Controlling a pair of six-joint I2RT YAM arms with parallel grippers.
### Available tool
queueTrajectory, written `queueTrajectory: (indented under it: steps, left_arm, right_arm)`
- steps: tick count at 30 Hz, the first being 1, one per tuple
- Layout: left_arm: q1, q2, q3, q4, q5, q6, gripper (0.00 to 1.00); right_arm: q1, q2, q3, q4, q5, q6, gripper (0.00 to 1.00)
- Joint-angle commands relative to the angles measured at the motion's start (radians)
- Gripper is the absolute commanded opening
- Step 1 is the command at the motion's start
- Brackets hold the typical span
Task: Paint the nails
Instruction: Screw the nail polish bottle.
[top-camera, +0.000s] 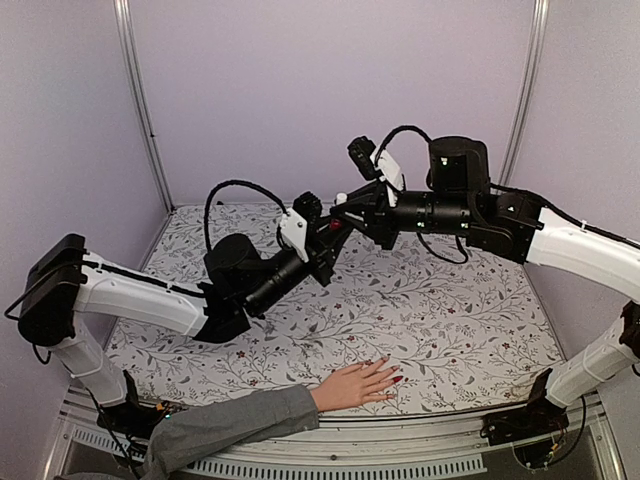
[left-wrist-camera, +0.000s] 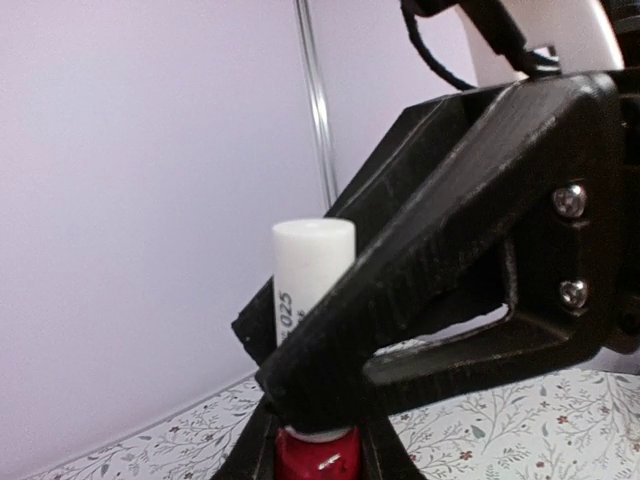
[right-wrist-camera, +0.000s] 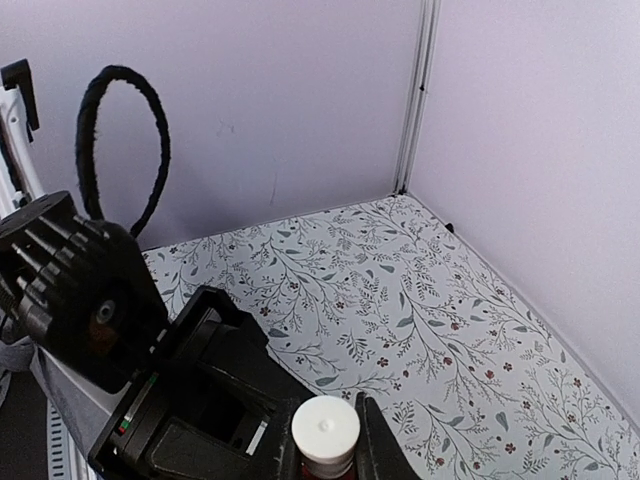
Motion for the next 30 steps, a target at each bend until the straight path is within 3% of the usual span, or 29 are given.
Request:
queueTrajectory:
  steps: [1, 8, 15, 18, 23, 30]
  left_arm:
    - [-0.053, 0.055, 0.092, 0.020, -0.168, 0.120, 0.00]
    - [-0.055, 0.042, 0.070, 0.028, -0.129, 0.105, 0.00]
    - [-0.032, -0.007, 0.015, 0.024, -0.022, 0.053, 0.00]
    - [-0.016, -0.035, -0.011, 0.016, 0.038, 0.032, 0.00]
    - [0.025, -0.086, -0.046, -0.010, 0.200, -0.019, 0.00]
    - [0.105, -0.122, -0.064, -0.063, 0.559, -0.126, 0.00]
  right_arm:
    - [0.049, 0.064, -0.007, -0.017, -0.017, 0.101, 0.00]
    - [0.049, 0.051, -0.013, -0.023, 0.028, 0.098, 0.01]
    - [0.049, 0.015, -0.043, -0.007, 0.030, 0.079, 0.27]
    - [0.048, -0.009, -0.057, -0.005, 0.055, 0.068, 0.33]
    - [0.043, -0.053, -0.089, -0.006, 0.052, 0.043, 0.46]
    - [0.032, -0.121, -0.139, -0.016, -0.090, -0.009, 0.64]
